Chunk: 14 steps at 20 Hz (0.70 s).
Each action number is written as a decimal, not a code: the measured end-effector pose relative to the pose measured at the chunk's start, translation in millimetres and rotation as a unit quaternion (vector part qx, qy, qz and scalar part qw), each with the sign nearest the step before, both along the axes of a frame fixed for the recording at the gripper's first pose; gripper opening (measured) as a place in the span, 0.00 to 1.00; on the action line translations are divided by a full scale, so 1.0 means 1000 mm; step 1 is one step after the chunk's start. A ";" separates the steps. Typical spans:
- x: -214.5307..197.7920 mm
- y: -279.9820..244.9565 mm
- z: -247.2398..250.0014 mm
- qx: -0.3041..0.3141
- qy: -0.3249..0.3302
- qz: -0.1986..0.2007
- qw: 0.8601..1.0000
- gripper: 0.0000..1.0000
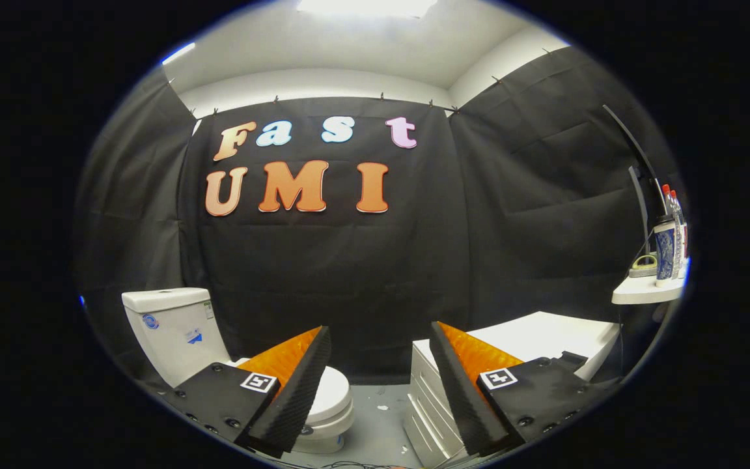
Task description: Open the toilet lid.
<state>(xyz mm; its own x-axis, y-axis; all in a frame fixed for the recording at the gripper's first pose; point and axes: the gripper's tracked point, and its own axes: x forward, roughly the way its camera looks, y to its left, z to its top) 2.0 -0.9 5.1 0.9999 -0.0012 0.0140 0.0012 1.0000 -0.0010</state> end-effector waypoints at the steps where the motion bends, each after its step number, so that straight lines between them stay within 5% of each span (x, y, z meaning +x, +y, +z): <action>1: 0.001 -0.002 0.001 0.002 -0.001 -0.004 1.000 0.98; 14: 0.006 0.019 -0.001 0.011 -0.002 0.019 1.000 0.98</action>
